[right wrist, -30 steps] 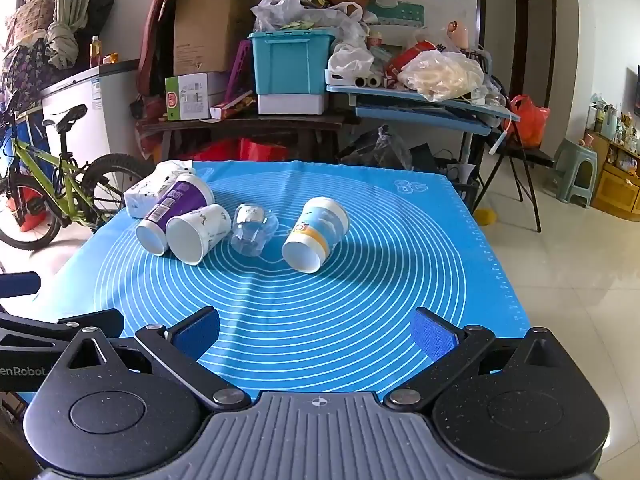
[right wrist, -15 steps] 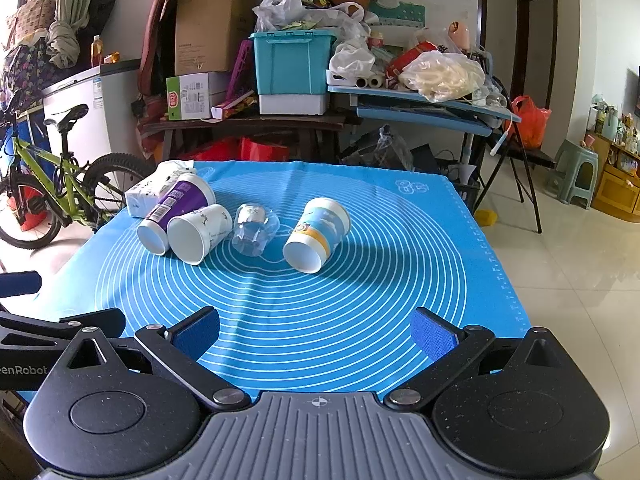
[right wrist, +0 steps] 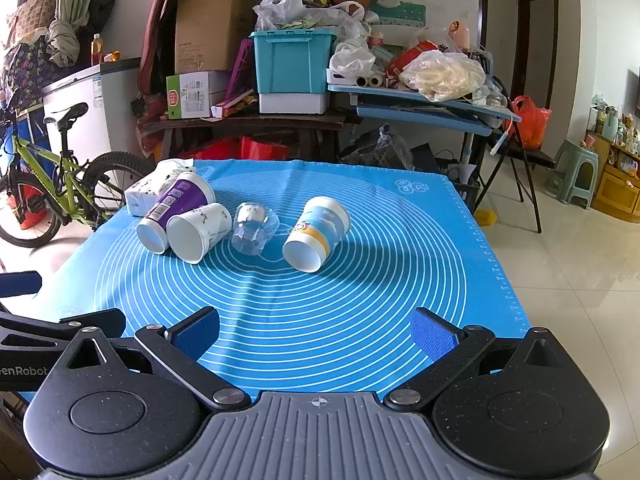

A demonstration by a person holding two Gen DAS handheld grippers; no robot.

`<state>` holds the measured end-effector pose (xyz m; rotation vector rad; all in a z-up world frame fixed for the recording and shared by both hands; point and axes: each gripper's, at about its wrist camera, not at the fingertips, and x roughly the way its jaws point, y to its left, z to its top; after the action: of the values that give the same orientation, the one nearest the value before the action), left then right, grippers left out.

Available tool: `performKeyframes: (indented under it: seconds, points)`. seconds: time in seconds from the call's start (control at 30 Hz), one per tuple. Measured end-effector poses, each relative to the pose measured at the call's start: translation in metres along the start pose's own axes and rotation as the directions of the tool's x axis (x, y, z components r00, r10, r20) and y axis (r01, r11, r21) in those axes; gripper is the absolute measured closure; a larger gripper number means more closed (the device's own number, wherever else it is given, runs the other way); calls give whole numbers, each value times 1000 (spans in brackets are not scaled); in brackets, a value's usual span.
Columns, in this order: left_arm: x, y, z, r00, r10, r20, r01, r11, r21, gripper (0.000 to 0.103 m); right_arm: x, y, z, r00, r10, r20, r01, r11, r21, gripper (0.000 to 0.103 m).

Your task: Flip cup upside down

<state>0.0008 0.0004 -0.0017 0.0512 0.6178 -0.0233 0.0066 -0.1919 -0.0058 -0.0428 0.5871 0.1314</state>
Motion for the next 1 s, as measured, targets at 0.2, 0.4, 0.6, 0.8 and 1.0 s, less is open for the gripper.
performKeyframes:
  seconds: [0.2, 0.4, 0.6, 0.8, 1.0]
  points:
    - [0, 0, 0, 1000, -2, 0, 2, 1000, 0, 1, 0, 0, 0, 1000, -1, 0, 1, 1000, 0, 0]
    - [0, 0, 0, 1000, -2, -1, 2, 1000, 2, 1, 0, 1, 0, 1000, -2, -2, 2, 1000, -3, 0]
    - [0, 0, 0, 1000, -1, -1, 1, 1000, 2, 1, 1, 1, 0, 1000, -2, -2, 2, 1000, -3, 0]
    - [0, 1, -1, 1000, -5, -4, 5, 1000, 6, 1, 1, 2, 0, 1000, -2, -2, 2, 1000, -3, 0]
    - [1, -1, -1, 1000, -3, -2, 3, 1000, 10, 1, 1, 2, 0, 1000, -3, -3, 3, 1000, -3, 0]
